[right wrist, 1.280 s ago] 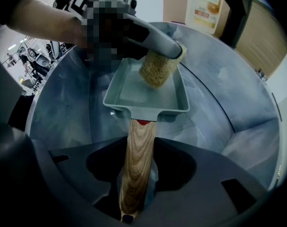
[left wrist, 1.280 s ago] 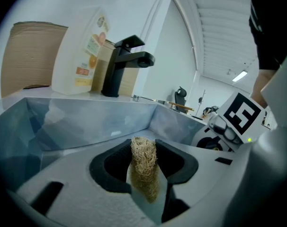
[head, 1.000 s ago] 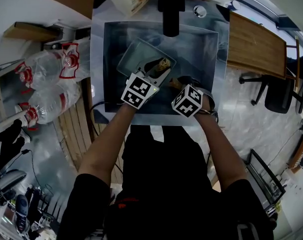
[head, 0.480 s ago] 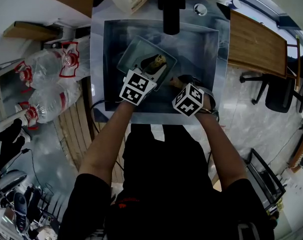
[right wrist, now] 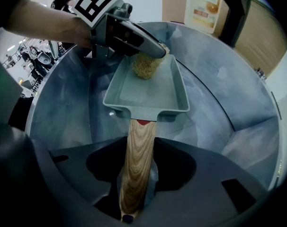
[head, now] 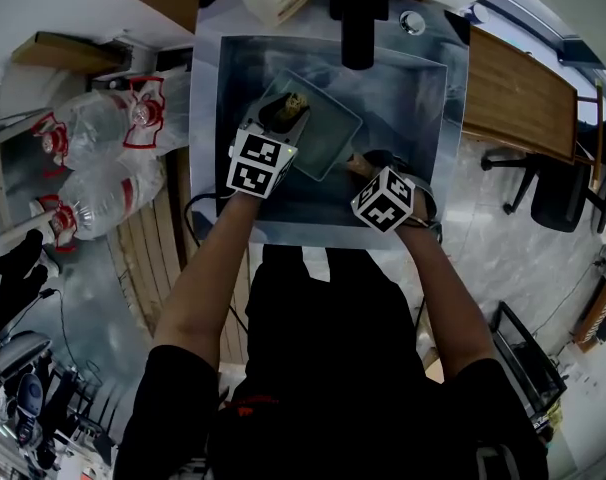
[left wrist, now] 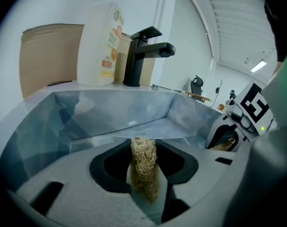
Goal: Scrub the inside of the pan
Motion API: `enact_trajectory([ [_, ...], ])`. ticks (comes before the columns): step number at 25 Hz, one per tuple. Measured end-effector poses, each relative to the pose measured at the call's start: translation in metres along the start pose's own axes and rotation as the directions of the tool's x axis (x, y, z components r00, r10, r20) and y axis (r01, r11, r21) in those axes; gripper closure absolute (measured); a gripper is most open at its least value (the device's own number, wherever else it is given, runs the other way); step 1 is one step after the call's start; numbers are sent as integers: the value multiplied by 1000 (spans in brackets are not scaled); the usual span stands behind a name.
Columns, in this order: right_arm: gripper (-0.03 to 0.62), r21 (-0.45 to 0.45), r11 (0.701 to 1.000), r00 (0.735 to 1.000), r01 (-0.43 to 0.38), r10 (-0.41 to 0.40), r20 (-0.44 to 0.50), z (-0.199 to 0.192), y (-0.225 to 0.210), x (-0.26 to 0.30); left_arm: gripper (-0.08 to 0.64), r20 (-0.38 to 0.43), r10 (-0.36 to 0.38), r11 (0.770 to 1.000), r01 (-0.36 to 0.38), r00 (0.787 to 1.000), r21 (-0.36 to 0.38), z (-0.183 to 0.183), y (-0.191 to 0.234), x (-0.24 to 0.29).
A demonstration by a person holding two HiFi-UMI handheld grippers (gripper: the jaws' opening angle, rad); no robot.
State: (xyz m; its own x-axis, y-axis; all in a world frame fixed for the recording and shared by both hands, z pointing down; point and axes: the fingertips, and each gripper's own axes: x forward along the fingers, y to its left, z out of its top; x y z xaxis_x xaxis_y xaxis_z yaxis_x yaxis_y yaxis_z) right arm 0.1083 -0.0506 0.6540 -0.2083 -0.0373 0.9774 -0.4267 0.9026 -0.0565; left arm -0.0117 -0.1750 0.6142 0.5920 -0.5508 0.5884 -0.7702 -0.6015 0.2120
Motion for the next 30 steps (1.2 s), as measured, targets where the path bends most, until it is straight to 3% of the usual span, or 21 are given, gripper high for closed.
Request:
enact_trajectory([
  [8, 420, 3, 1000, 1000, 1, -1, -2, 0, 1, 0, 400, -19, 53, 999, -53, 998, 4, -1, 13, -6],
  [13, 420, 8, 1000, 1000, 2, -2, -1, 0, 1, 0, 400, 13, -74, 997, 74, 997, 24, 9, -24, -9],
  [20, 420, 11, 1000, 1000, 3, -3, 0, 0, 1, -1, 400, -43, -262, 963, 264, 964, 55, 0, -98, -7],
  [30, 420, 13, 1000, 1000, 2, -2, 6, -1, 2, 0, 400, -163, -303, 951, 310, 939, 18, -30, -101, 5],
])
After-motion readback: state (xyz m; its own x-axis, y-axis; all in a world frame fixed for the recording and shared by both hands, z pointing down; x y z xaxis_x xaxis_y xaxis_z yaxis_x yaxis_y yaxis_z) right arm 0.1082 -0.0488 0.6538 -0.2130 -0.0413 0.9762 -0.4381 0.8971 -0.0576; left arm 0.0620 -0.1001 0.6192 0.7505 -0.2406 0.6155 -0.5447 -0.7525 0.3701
